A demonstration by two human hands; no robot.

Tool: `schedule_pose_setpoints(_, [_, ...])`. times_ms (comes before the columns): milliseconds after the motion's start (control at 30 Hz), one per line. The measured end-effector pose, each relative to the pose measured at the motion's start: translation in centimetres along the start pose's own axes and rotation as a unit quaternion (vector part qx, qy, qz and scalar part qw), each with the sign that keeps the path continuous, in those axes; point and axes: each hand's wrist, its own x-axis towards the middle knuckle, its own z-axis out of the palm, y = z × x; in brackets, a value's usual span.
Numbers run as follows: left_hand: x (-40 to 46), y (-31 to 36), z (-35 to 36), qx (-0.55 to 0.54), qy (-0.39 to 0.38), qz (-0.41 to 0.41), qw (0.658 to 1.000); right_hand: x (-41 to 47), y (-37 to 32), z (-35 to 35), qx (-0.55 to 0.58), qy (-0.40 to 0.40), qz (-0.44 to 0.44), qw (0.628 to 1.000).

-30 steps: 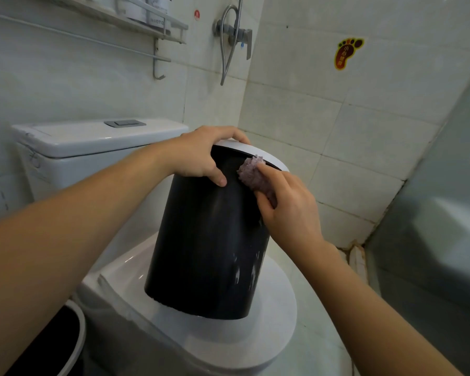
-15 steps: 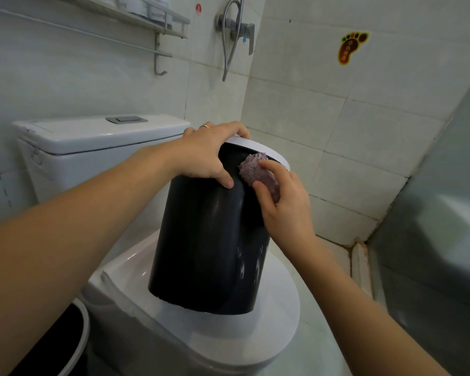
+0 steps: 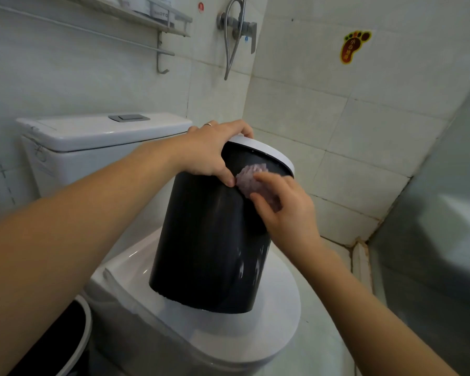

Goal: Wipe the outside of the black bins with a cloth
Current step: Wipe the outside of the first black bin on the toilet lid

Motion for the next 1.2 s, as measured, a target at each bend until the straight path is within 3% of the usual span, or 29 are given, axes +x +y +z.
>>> schedule_pose_setpoints(133, [-0.1, 0.0, 0.1, 0.000, 0.002, 0.007, 1.000, -1.8, 0.3, -0.4, -0.027, -0.019, -0.075, 0.997])
schedule_pose_setpoints(300, [-0.1, 0.3, 0.1, 0.002, -0.002, 0.000, 1.000, -0.4, 0.4, -0.6, -0.006, 0.031, -0.008, 0.999])
schedule_pose_setpoints(533, [0.3, -0.2, 0.0, 0.006, 0.002, -0.004, 1.000, -4.0, 1.0, 0.4, -0.049, -0.030, -0.172, 0.984])
schedule_pose_setpoints(933, [0.9, -0.3, 1.0, 0.051, 0.034, 0.046, 0.997, -4.7, 0.7, 1.4, -0.027, 0.002, -0.125, 0.992])
schedule_pose_setpoints(1200, [0.4, -0.7, 0.5, -0.031, 0.042, 0.018, 0.998, -3.8, 0.3, 1.1, -0.016, 0.003, -0.135, 0.991])
